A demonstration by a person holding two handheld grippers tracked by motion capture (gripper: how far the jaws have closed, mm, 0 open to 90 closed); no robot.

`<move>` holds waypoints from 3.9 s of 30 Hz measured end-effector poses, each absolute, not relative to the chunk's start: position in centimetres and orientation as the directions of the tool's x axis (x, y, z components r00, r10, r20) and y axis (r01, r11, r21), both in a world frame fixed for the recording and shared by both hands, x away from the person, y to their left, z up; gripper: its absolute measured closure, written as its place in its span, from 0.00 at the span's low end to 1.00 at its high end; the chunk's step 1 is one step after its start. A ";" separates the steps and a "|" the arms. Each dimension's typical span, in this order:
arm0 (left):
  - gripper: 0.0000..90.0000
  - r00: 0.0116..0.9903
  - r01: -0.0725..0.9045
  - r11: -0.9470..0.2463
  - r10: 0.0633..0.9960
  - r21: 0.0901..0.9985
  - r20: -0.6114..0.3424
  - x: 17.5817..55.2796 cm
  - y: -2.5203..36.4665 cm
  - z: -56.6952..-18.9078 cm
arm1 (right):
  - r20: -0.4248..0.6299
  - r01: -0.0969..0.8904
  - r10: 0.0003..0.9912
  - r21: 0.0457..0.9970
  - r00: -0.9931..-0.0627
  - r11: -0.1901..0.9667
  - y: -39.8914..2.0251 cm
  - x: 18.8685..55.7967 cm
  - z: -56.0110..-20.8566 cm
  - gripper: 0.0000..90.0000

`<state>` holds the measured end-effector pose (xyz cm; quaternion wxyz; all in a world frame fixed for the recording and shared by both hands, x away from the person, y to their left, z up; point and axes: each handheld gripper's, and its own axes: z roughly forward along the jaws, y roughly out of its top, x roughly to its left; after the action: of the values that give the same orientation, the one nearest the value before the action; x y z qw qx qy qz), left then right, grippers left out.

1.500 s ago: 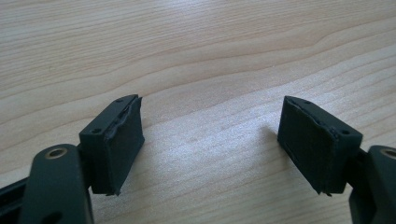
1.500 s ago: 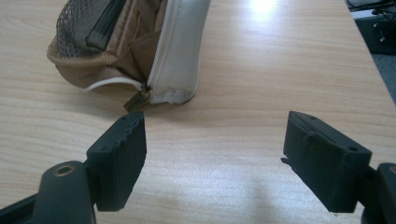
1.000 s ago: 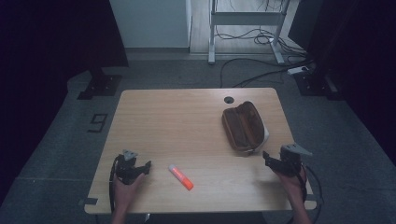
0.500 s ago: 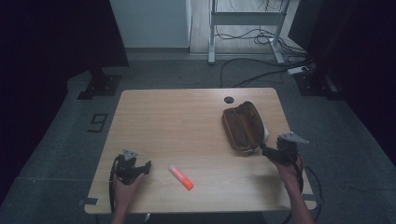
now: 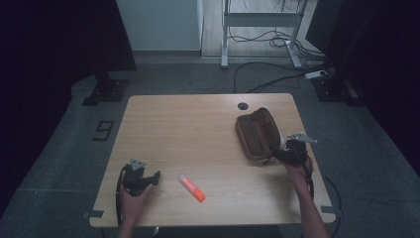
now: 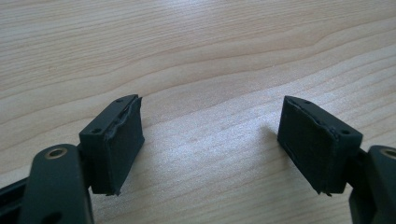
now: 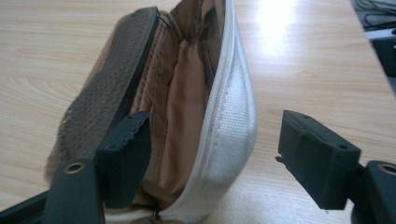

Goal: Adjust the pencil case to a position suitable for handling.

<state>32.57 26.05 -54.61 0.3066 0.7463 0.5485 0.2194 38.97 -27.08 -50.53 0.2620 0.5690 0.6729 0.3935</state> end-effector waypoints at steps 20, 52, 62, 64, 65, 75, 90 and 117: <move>0.25 0.302 0.684 -0.210 0.953 0.698 -0.009 32.6 26.1 -54.6 | 0.177 0.594 0.962 0.804 -0.207 -0.021 -26.7 41.0 -53.2 0.74; 0.25 0.302 0.684 -0.211 0.953 0.698 -0.008 32.6 26.0 -54.6 | 0.273 0.509 0.944 0.849 -0.188 -0.144 -28.5 39.2 -52.2 0.92; 0.25 0.303 0.684 -0.211 0.953 0.698 -0.008 32.6 26.0 -54.6 | 0.291 0.476 0.929 0.866 -0.228 -0.154 -28.5 38.4 -51.1 0.92; 0.25 0.302 0.684 -0.211 0.953 0.698 -0.008 32.6 26.0 -54.6 | 0.293 0.471 0.927 0.868 -0.235 -0.155 -28.5 38.3 -51.0 0.92; 0.25 0.303 0.684 -0.211 0.953 0.698 -0.008 32.6 26.0 -54.6 | 0.294 0.469 0.925 0.869 -0.239 -0.156 -28.5 38.3 -50.9 0.92; 0.25 0.302 0.684 -0.211 0.953 0.698 -0.008 32.6 26.0 -54.6 | 0.283 0.459 0.919 0.878 -0.274 -0.134 -28.0 37.9 -50.2 0.92; 0.25 0.302 0.684 -0.211 0.953 0.698 -0.008 32.6 26.0 -54.6 | 0.257 0.432 0.905 0.897 -0.340 -0.093 -26.6 37.1 -48.8 0.92; 0.25 0.303 0.684 -0.212 0.953 0.698 -0.008 32.6 26.0 -54.6 | 0.239 0.427 0.867 0.904 -0.438 -0.033 -24.4 36.6 -48.2 0.92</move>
<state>32.57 26.05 -54.61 0.3062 0.7467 0.5482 0.2195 36.63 -24.39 -48.15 0.2082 0.4875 0.6633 0.5282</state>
